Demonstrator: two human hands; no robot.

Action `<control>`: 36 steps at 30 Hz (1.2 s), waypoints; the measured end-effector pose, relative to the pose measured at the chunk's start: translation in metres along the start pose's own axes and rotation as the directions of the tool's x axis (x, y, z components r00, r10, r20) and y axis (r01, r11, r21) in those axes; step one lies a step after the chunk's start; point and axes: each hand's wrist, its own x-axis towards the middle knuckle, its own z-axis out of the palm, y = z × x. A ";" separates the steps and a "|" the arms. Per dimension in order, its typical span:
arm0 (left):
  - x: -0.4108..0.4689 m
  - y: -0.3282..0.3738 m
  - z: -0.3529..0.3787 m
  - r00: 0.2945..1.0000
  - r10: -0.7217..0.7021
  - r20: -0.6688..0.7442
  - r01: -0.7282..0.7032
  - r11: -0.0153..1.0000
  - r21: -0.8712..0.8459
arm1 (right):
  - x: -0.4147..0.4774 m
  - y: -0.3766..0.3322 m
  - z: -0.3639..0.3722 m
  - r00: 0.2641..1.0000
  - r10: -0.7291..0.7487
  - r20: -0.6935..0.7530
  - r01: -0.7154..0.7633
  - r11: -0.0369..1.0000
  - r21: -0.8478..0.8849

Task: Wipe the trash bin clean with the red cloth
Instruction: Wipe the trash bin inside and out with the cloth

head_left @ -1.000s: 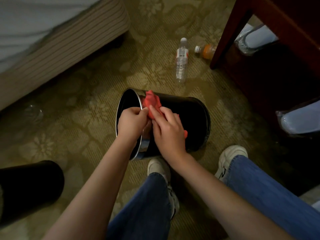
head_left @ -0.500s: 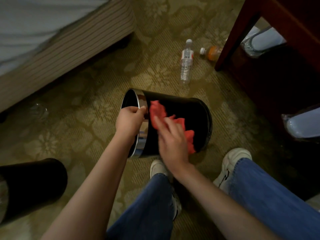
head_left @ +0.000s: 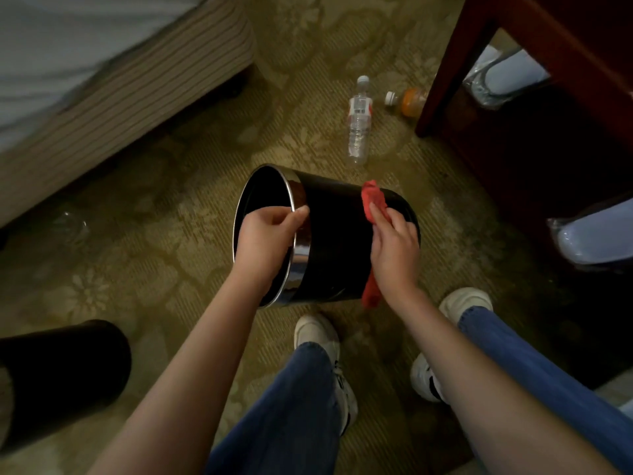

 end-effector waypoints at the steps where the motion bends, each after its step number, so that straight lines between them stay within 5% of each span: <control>1: -0.003 -0.003 0.001 0.999 0.029 0.031 -0.031 0.997 0.070 | 0.004 0.001 -0.001 1.000 0.000 -0.001 0.000 1.000 0.009; 4: -0.009 -0.016 0.005 0.997 0.043 0.060 -0.059 0.957 0.284 | 0.012 0.001 -0.006 0.999 -0.039 0.003 0.038 0.999 0.026; 8: -0.007 -0.025 0.000 1.000 0.029 -0.004 -0.026 0.938 0.345 | 0.015 -0.007 -0.003 0.999 -0.030 0.032 0.028 0.998 0.049; 15: 0.002 -0.026 0.000 0.996 0.017 -0.089 0.005 0.969 0.245 | -0.006 -0.083 -0.004 0.974 -0.224 -0.026 0.224 0.953 0.205; 22: 0.004 -0.029 0.001 0.995 -0.024 -0.099 0.041 0.983 0.178 | -0.004 -0.076 0.008 0.926 -0.377 -0.027 0.378 0.920 0.107; 26: 0.001 -0.038 -0.010 0.996 -0.053 -0.074 0.063 0.988 0.141 | 0.008 -0.001 0.007 0.996 -0.070 0.047 0.067 0.996 0.062; 30: -0.001 -0.030 0.003 0.998 -0.025 -0.059 0.035 0.984 0.176 | 0.014 0.029 0.001 0.981 0.185 0.060 -0.187 0.982 0.027; 36: 0.009 -0.023 0.009 0.992 -0.007 -0.130 0.033 0.980 0.197 | -0.002 -0.072 -0.002 0.985 -0.173 -0.015 0.173 0.972 0.158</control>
